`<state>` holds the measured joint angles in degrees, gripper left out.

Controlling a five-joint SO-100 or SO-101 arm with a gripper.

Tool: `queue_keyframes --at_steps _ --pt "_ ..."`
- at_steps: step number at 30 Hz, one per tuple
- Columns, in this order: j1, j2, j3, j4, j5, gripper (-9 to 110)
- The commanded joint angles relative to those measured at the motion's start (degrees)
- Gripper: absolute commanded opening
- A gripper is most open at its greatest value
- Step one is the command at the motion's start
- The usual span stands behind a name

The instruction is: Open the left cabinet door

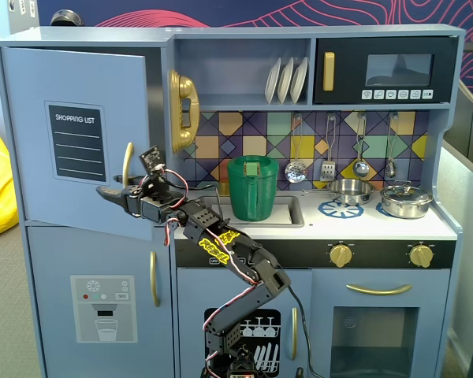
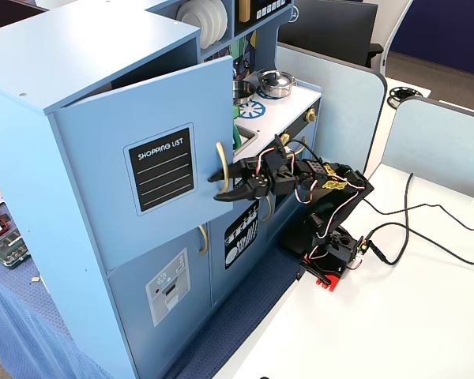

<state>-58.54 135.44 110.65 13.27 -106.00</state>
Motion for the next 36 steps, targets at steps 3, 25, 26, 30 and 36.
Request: queue_keyframes --at_steps 3,25,26,30,36 --pt "-2.8 7.5 0.2 2.6 -1.1 13" --pt "29.9 27.5 4.3 37.1 11.6 10" --pt "30.3 25.8 3.6 37.1 10.8 10" --pt "29.9 19.2 2.3 32.0 8.4 9" --pt "20.8 12.5 1.1 20.5 3.9 9"
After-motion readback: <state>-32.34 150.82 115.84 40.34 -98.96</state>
